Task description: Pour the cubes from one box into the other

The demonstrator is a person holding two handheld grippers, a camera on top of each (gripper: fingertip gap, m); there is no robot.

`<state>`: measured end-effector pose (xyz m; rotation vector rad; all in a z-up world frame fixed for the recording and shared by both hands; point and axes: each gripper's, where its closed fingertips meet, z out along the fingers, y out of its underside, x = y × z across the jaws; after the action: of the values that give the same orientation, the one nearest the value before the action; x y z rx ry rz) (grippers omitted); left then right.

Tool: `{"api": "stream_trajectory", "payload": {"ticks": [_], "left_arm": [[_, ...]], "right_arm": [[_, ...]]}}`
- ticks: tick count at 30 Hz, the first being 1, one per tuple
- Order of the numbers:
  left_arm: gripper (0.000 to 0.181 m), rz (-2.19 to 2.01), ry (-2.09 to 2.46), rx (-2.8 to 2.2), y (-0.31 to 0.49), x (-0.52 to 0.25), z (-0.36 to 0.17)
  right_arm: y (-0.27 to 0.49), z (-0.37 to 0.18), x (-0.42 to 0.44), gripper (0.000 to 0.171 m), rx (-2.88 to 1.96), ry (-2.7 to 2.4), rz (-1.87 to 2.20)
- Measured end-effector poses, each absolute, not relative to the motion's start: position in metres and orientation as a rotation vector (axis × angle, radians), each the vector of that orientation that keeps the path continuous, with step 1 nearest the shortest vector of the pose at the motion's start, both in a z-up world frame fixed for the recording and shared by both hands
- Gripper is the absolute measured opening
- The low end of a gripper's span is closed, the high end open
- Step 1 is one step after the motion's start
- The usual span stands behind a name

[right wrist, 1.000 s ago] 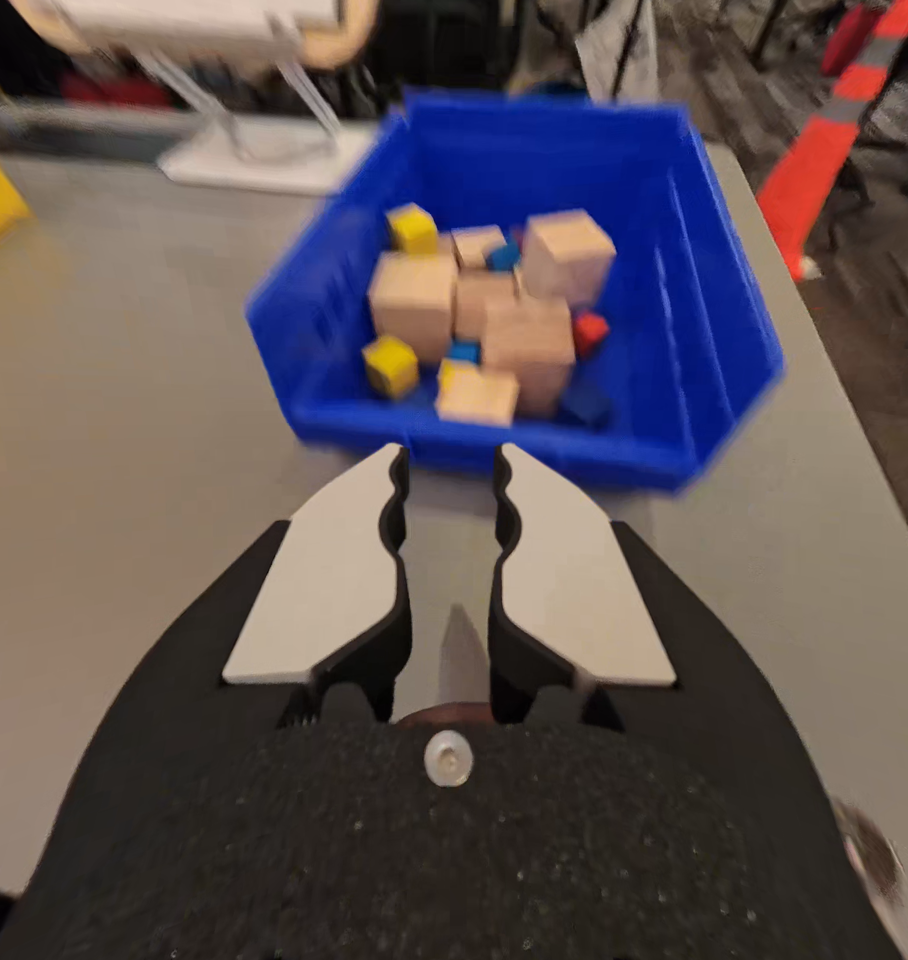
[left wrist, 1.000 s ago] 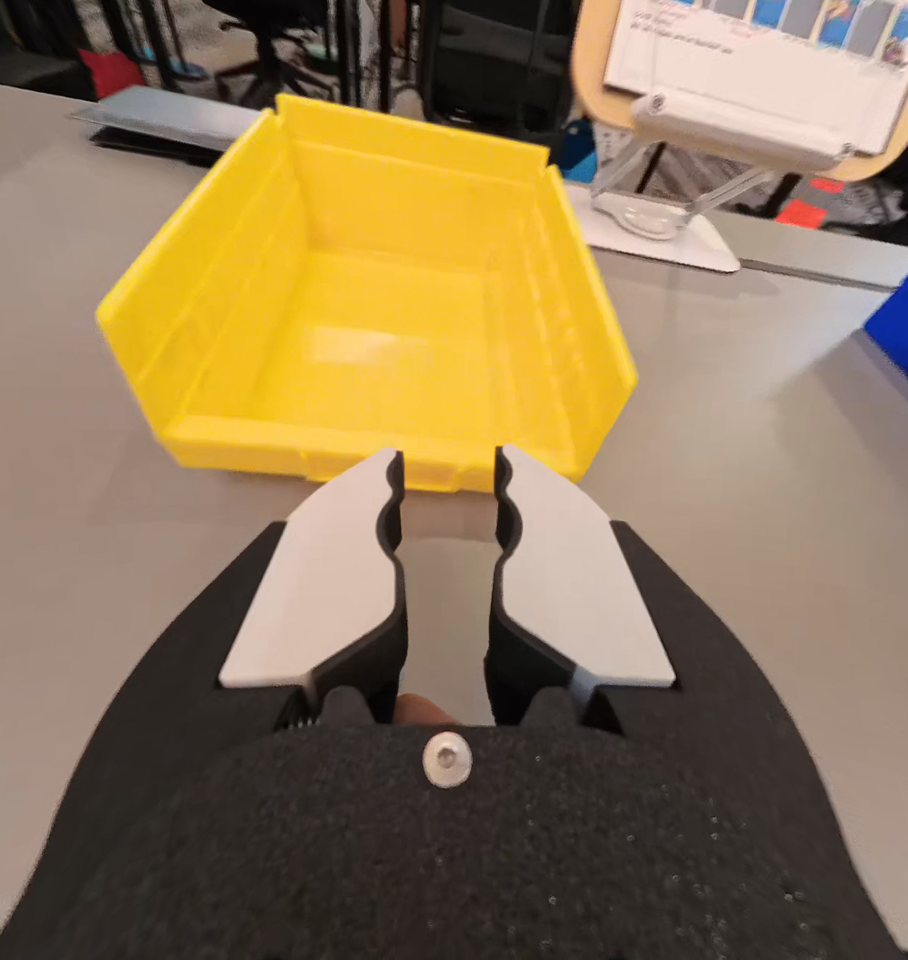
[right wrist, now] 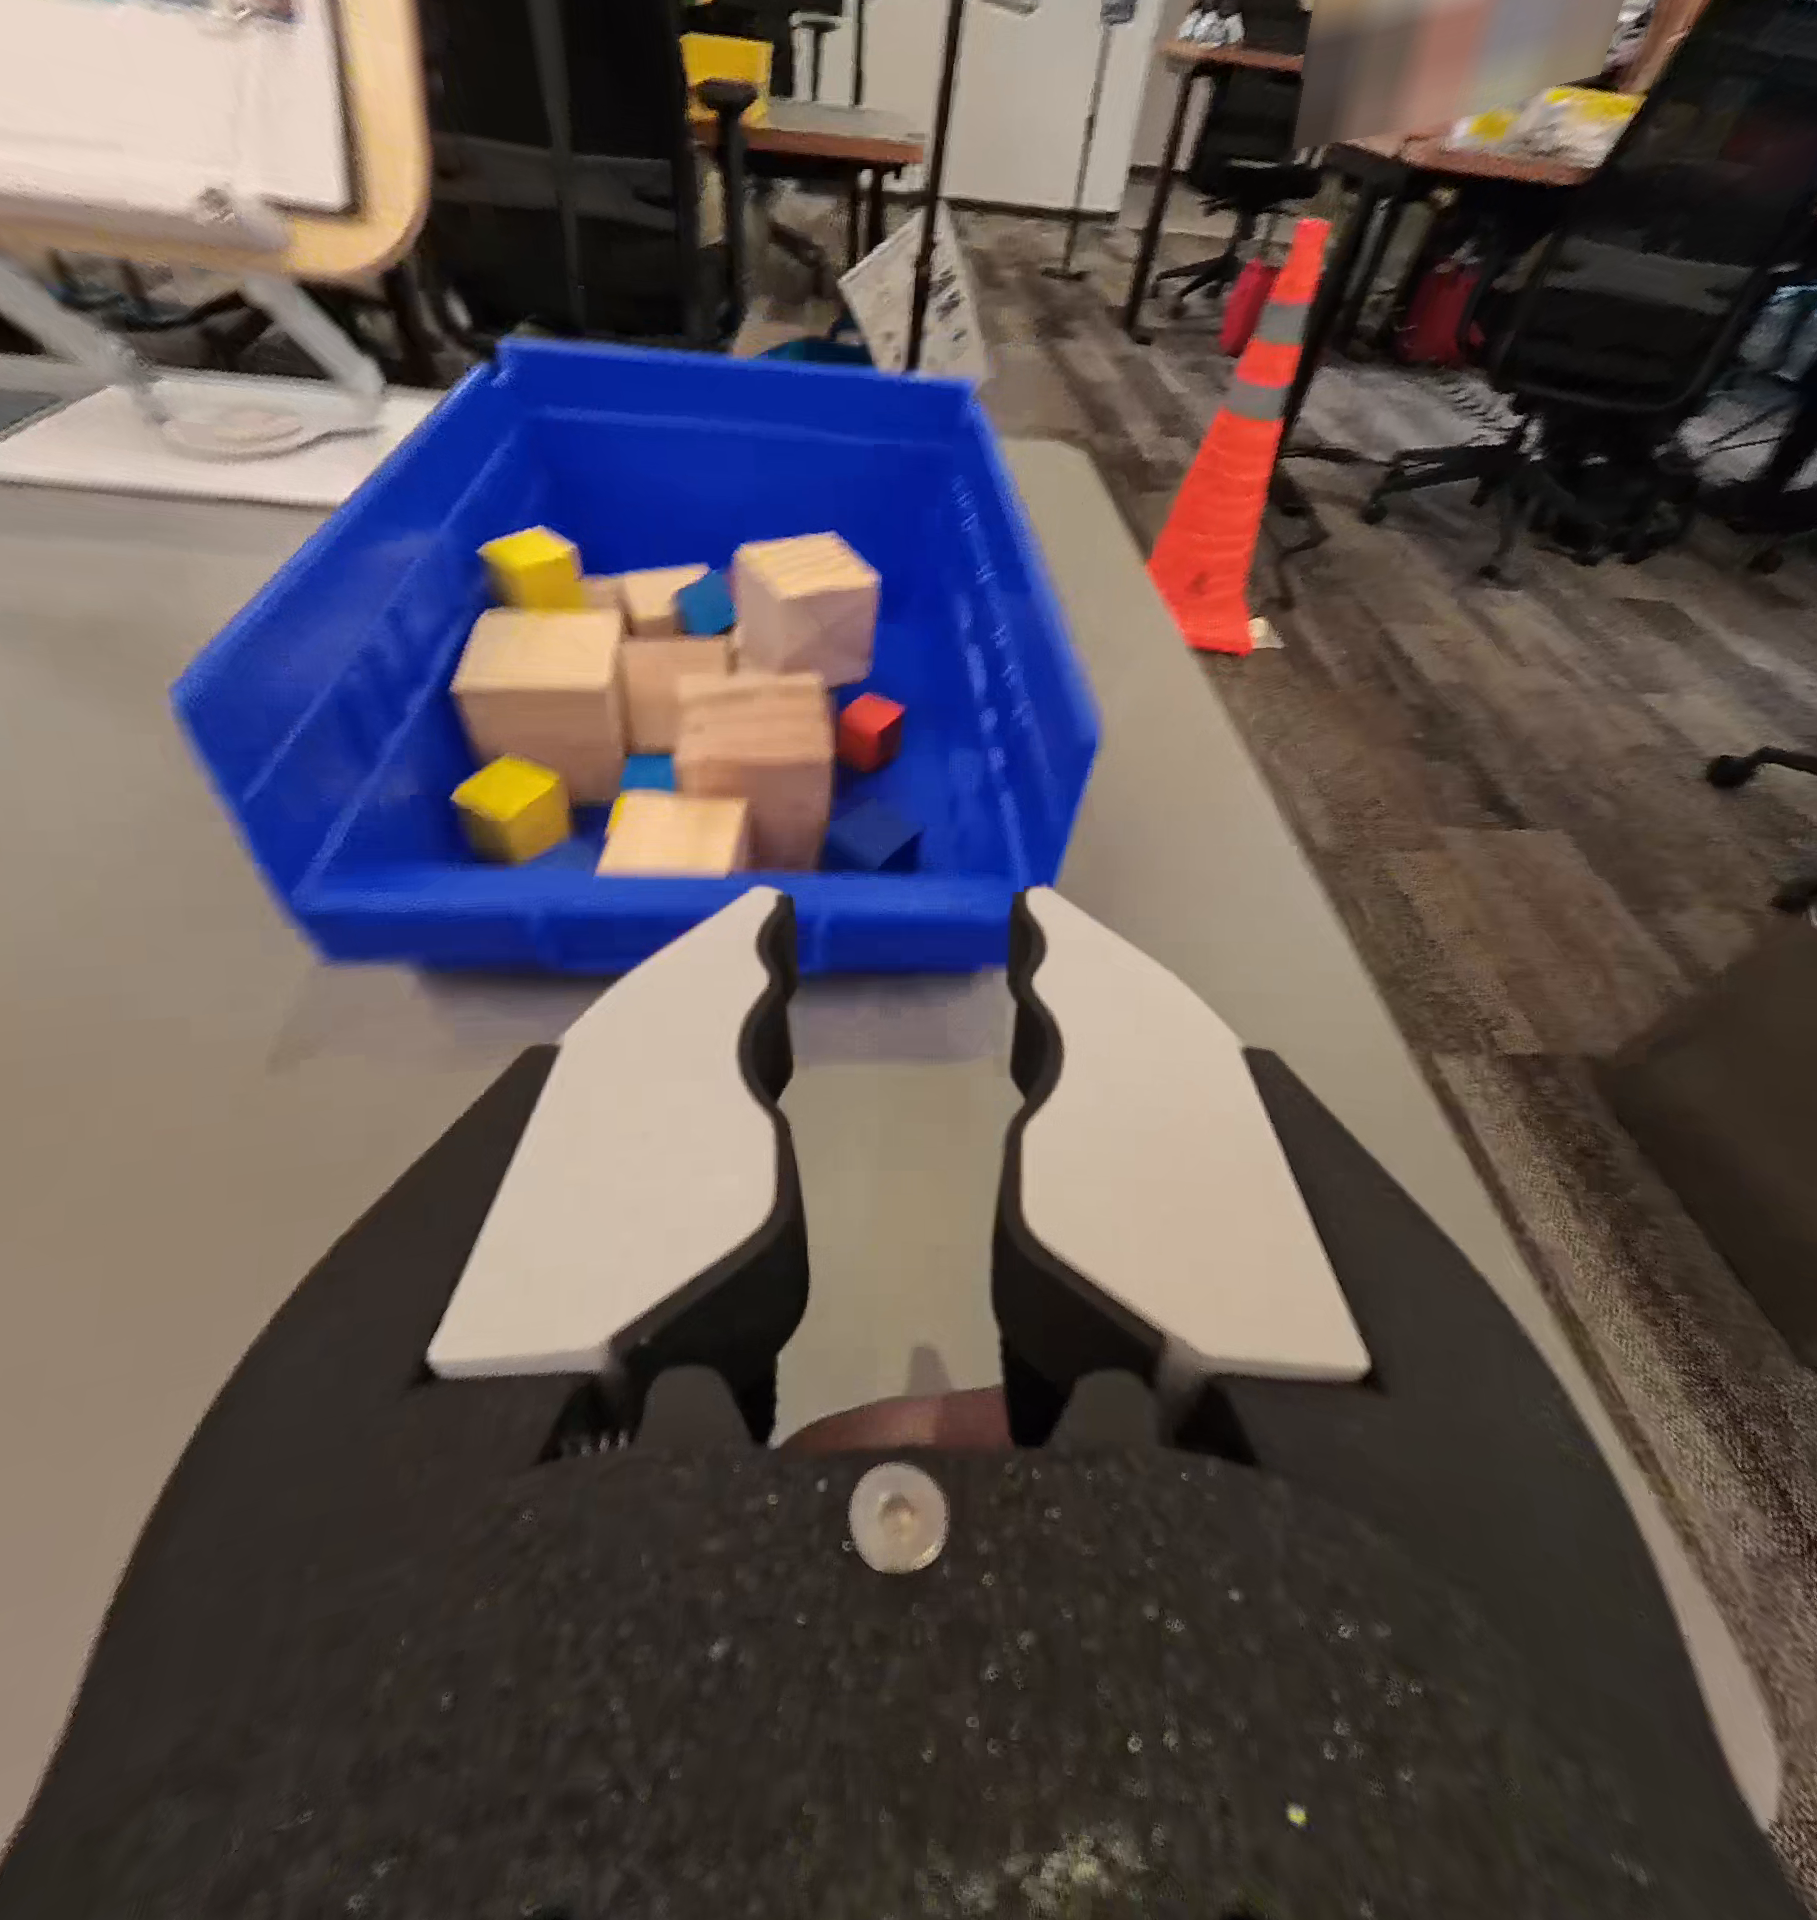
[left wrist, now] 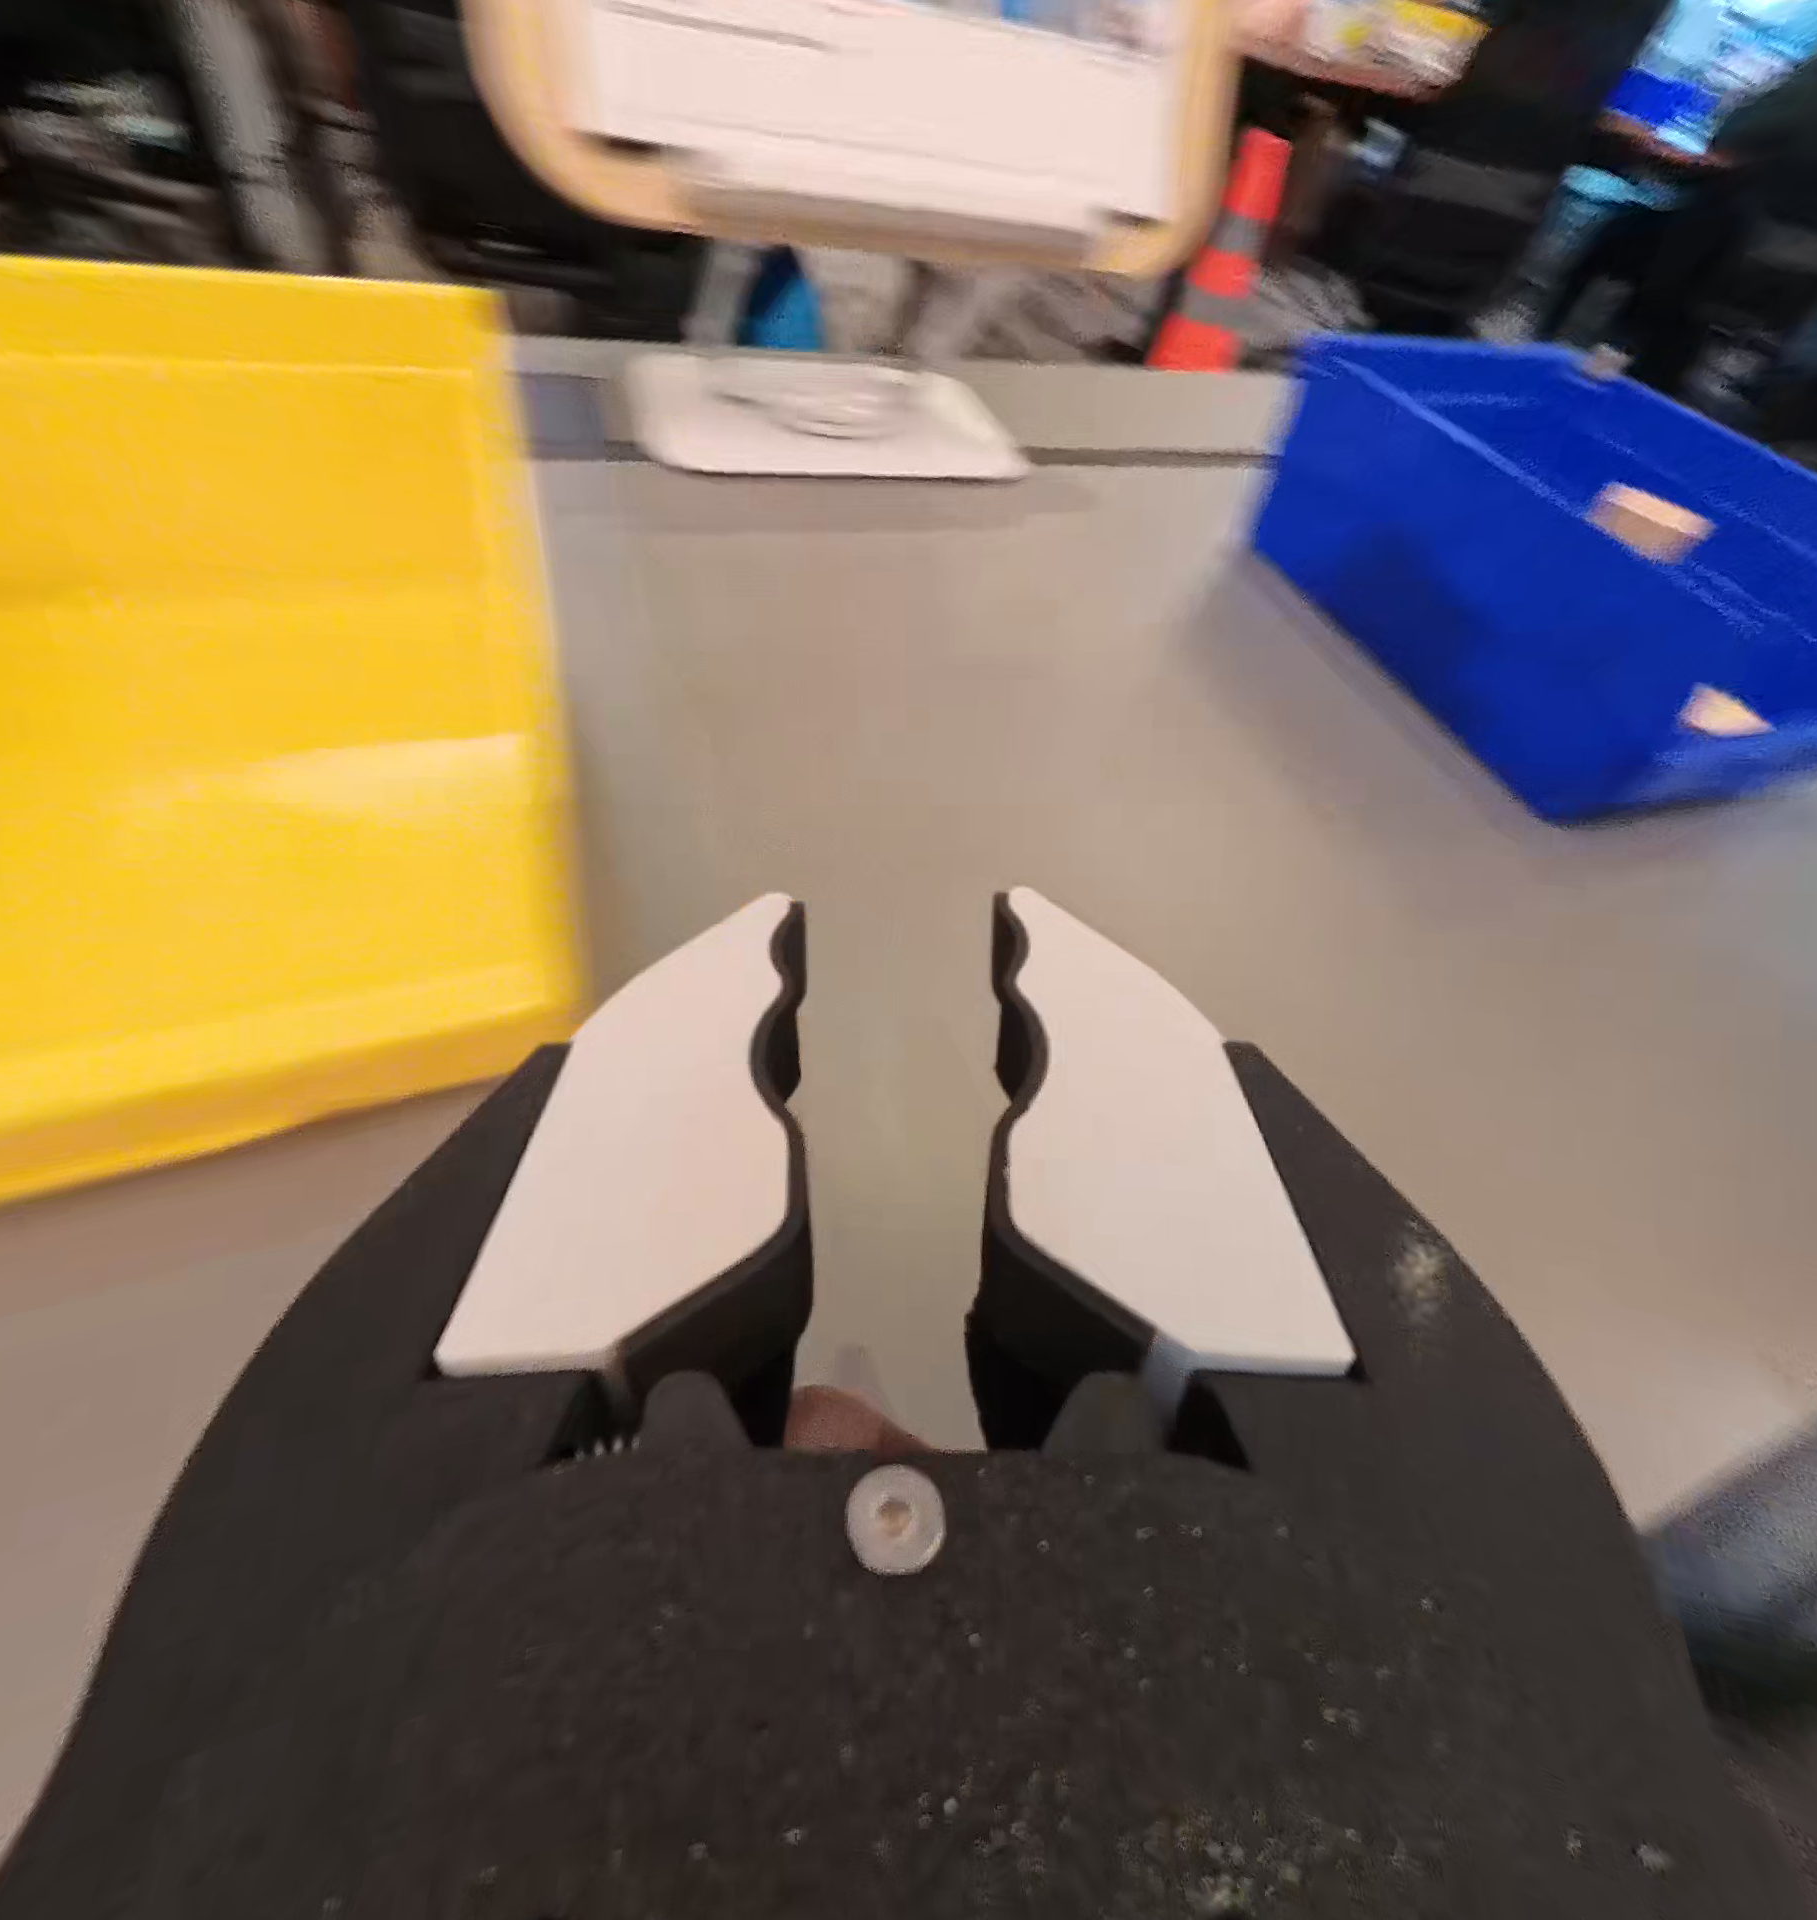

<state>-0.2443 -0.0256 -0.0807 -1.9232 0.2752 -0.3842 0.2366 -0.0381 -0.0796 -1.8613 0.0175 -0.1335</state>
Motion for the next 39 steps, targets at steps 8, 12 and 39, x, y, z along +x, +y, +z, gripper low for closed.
{"api": "stream_trajectory", "payload": {"ticks": [8, 12, 39], "left_arm": [[0.045, -0.499, 0.604, -1.942, 0.007, 0.036, -0.087], [0.051, -0.433, 0.516, -2.073, 0.049, 0.090, -0.112], [0.003, -0.090, 0.172, -2.070, 0.076, -0.160, -0.086]], "right_arm": [[0.030, -0.096, 0.260, 0.043, -1.877, 0.155, -0.045], [0.044, -0.107, 0.266, 0.028, -1.923, 0.088, -0.032], [0.063, -0.093, 0.030, 0.003, -1.895, 0.015, 0.094]]}}
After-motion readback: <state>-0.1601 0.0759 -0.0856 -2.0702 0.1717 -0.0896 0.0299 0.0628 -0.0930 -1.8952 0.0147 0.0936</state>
